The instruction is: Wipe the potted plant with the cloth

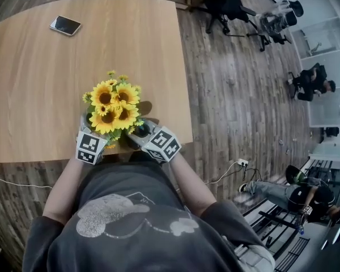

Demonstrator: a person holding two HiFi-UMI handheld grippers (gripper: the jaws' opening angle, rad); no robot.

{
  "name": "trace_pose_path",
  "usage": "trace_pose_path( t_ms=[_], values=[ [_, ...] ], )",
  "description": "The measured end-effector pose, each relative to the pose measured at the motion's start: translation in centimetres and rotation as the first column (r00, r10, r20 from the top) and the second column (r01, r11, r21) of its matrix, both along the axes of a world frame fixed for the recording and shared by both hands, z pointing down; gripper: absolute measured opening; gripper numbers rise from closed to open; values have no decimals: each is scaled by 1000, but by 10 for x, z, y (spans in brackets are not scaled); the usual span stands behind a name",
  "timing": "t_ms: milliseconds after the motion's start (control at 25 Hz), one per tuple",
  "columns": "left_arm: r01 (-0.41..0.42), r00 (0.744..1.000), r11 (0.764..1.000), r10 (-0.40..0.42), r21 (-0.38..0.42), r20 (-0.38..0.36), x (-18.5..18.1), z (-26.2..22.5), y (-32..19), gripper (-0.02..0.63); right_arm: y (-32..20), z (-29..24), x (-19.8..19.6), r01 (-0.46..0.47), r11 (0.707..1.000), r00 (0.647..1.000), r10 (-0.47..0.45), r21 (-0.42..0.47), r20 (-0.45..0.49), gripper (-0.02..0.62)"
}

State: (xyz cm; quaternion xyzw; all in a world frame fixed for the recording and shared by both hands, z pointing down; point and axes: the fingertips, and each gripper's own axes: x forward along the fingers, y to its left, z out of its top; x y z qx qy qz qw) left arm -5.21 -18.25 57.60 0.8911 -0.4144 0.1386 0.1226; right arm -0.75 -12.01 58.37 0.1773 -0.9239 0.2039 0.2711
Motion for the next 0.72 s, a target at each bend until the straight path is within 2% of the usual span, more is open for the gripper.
trace_pose_path(
  t_ms=[120, 200, 440, 560, 720],
  values=[
    [-22, 999, 1000, 22, 0, -24, 1, 1, -2, 528, -4, 3, 11, -124, 992, 992, 125, 35, -19, 46],
    [-18, 999, 1000, 18, 8, -31, -1, 2, -1, 535, -8, 3, 23, -212, 976, 977, 213, 57, -27, 46],
    [16, 998, 1000, -16, -7, -67, -19, -3, 18, 541, -11, -5, 63, -444, 894, 896, 444, 60, 8, 46],
    [64, 992, 997, -67, -32, -104, -33, -8, 34, 514, -6, -1, 78, -492, 870, 870, 492, 28, 26, 46],
    [120, 985, 992, -125, -48, -119, -41, -14, 55, 478, -3, 0, 89, -507, 862, 861, 506, 13, 51, 46]
  ],
)
